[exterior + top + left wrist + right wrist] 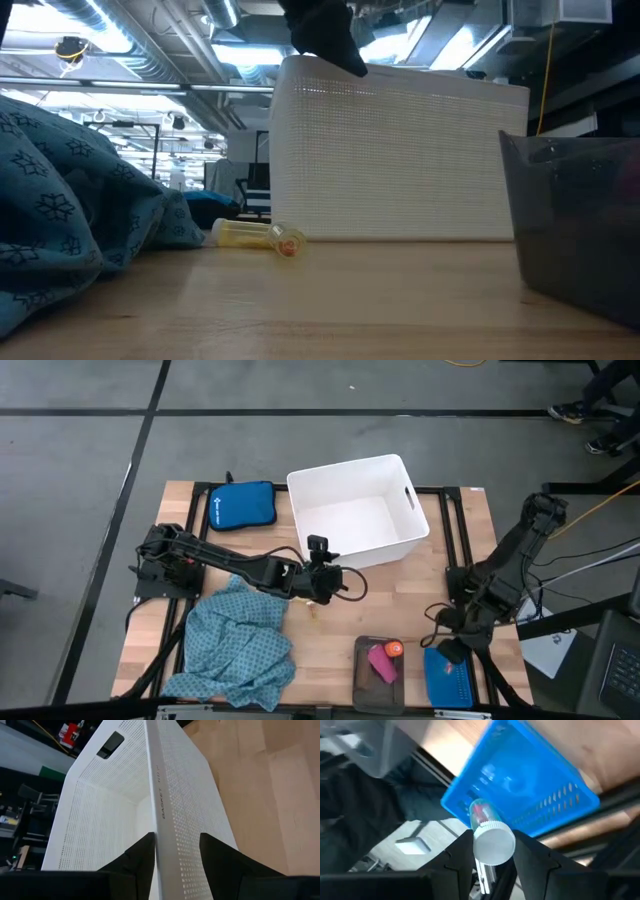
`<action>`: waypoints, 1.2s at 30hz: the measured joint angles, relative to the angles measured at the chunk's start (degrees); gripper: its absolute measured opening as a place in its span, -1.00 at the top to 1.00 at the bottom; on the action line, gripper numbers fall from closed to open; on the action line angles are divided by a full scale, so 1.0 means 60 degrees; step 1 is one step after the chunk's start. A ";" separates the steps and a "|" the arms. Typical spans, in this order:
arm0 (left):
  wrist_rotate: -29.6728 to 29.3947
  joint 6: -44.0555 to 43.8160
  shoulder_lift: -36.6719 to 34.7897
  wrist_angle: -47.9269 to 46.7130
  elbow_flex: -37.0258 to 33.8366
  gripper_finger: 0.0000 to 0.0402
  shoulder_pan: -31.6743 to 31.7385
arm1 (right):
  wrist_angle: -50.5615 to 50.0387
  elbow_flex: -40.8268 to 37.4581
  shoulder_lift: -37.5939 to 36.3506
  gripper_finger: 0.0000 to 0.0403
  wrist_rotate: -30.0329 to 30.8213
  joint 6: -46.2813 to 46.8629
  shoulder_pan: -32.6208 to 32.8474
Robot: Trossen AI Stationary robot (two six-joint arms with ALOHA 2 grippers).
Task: Pick & place medical supplies in basket/bin
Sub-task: Put the green pill bottle into the blue bin, then put the top yellow pill bottle into the blue bin
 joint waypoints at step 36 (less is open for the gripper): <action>0.1035 -0.0466 0.0018 -0.0396 -0.0015 0.26 0.0036 | 0.1221 -0.0004 0.2161 -0.28 -0.0289 -0.0058 0.0401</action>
